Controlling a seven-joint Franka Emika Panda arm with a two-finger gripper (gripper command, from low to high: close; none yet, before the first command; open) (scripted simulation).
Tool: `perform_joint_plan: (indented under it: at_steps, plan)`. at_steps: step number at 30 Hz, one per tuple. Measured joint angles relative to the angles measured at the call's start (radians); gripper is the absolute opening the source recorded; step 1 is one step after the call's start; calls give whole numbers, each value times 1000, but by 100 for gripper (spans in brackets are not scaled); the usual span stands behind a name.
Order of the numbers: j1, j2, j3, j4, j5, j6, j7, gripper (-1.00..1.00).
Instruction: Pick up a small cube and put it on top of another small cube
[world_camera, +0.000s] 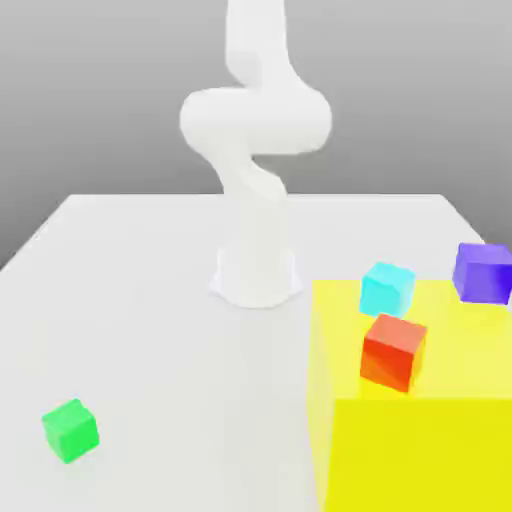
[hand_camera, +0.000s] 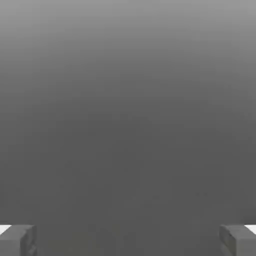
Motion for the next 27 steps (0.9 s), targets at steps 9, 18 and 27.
perform_joint_plan:
  at_steps: [9, 18, 27]
  plan:
    - [-82, 331, -92, -74, 24, 145, 53, 0]
    - [-173, 658, -184, -147, 75, 286, 85, 0]
    - [-282, 988, -193, -193, 168, 447, 73, 0]
